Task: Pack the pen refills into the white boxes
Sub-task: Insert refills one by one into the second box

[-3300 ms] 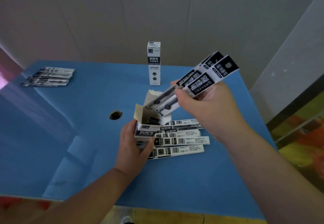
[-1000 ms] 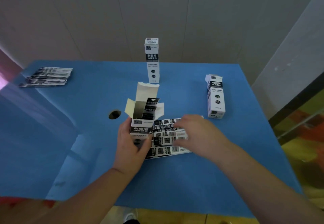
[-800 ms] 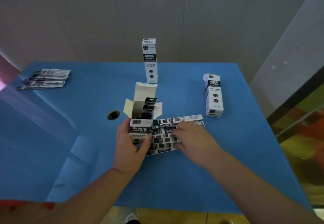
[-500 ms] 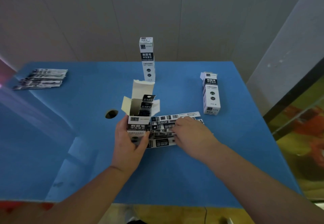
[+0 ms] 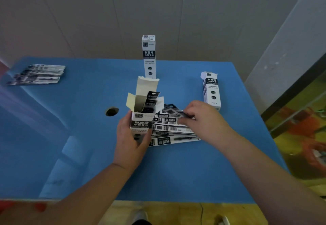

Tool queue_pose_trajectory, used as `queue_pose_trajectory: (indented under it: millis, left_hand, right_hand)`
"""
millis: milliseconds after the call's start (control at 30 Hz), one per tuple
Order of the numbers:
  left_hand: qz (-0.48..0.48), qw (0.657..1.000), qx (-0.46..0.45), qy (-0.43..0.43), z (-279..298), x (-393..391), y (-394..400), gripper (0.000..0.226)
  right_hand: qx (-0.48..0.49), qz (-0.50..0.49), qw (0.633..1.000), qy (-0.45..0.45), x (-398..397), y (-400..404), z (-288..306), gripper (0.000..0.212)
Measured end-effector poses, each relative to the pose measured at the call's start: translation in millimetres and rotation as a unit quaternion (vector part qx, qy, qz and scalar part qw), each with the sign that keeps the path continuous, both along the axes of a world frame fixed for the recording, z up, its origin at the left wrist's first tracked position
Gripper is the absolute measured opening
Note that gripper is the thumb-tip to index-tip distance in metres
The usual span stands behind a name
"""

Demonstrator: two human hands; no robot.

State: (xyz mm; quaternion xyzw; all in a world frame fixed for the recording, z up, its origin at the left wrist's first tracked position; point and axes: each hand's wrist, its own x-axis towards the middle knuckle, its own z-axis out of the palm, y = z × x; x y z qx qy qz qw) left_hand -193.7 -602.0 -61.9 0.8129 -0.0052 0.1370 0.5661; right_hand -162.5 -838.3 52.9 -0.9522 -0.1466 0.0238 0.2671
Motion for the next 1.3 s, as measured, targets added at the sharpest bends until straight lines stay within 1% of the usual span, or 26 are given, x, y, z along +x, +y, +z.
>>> queue_pose_trajectory:
  millis: [67, 133, 200, 233, 267, 333, 400, 500, 567, 667, 733, 800, 867, 1000, 1033, 1100, 1233, 1300]
  left_hand:
    - [0.002, 1.000, 0.004, 0.006, 2.8, 0.3, -1.2, 0.069]
    - [0.013, 1.000, 0.027, -0.001, 4.7, -0.6, -2.3, 0.066]
    - [0.013, 1.000, 0.024, -0.005, 5.0, -0.5, -2.0, 0.067]
    - [0.009, 1.000, 0.007, -0.001, 5.5, -0.7, -2.2, 0.067]
    - [0.004, 1.000, -0.003, 0.000, 6.5, -1.6, -2.7, 0.068]
    - [0.010, 1.000, -0.003, 0.000, 8.3, -4.6, -3.8, 0.070]
    - [0.023, 1.000, -0.001, -0.007, 10.5, -7.6, -4.4, 0.072]
    - [0.002, 1.000, -0.030, -0.004, 11.6, -6.2, -2.5, 0.069]
    - [-0.006, 0.999, -0.031, 0.008, 12.4, -4.7, -0.3, 0.067]
    - [-0.015, 1.000, -0.006, 0.008, 14.8, -5.3, 1.5, 0.065]
    - [-0.020, 0.999, 0.025, 0.003, 14.4, -5.9, 2.0, 0.063]
    - [-0.021, 0.999, 0.049, 0.002, 14.6, -5.2, 2.4, 0.060]
    - [-0.027, 0.998, 0.052, 0.006, 15.5, -5.3, 2.1, 0.058]
    - [-0.013, 0.998, 0.064, 0.006, 19.3, -9.2, 0.6, 0.062]
    - [-0.011, 0.998, 0.063, 0.005, 19.5, -9.0, 0.6, 0.063]
    - [-0.011, 0.998, 0.063, 0.007, 19.6, -7.9, 0.7, 0.063]
    - [-0.018, 0.997, 0.074, 0.010, 22.3, -8.6, 0.1, 0.069]
    - [-0.023, 0.997, 0.074, 0.011, 23.0, -8.4, 0.6, 0.066]
  right_hand:
    - [0.059, -0.029, 0.998, -0.005, -5.2, -1.4, 12.3, 0.035]
    - [0.100, -0.053, 0.994, -0.005, -9.9, -0.4, 23.7, 0.037]
    - [0.146, -0.078, 0.986, 0.000, -13.4, -0.3, 31.4, 0.030]
    - [0.172, -0.093, 0.981, 0.008, -15.2, 0.0, 34.5, 0.022]
    - [0.203, -0.109, 0.973, 0.020, -17.4, 0.9, 38.4, 0.014]
    - [0.267, -0.132, 0.954, 0.029, -22.5, 1.8, 45.4, 0.010]
    - [0.328, -0.131, 0.936, 0.016, -28.5, 6.1, 55.0, 0.008]
    - [0.441, -0.125, 0.889, 0.005, -36.4, 18.1, 70.9, 0.022]
    - [0.464, -0.126, 0.876, -0.026, -41.7, 30.5, 82.7, 0.023]
    - [0.432, -0.139, 0.886, -0.089, -46.6, 53.7, 98.2, 0.011]
    - [0.373, -0.153, 0.908, -0.115, -46.6, 67.2, 104.5, 0.012]
    - [0.303, -0.172, 0.931, -0.106, -44.4, 78.8, 105.9, 0.013]
    - [0.245, -0.195, 0.946, -0.078, -43.1, 89.0, 103.5, 0.016]
    - [0.119, -0.211, 0.969, -0.043, -42.5, 108.3, 94.3, 0.035]
    - [0.104, -0.215, 0.970, -0.040, -43.3, 111.9, 92.6, 0.039]
    - [0.110, -0.226, 0.967, -0.047, -45.1, 115.6, 91.5, 0.039]
    - [0.136, -0.243, 0.956, -0.086, -50.6, 120.8, 94.3, 0.030]
    - [0.156, -0.254, 0.949, -0.102, -52.1, 123.4, 96.2, 0.029]
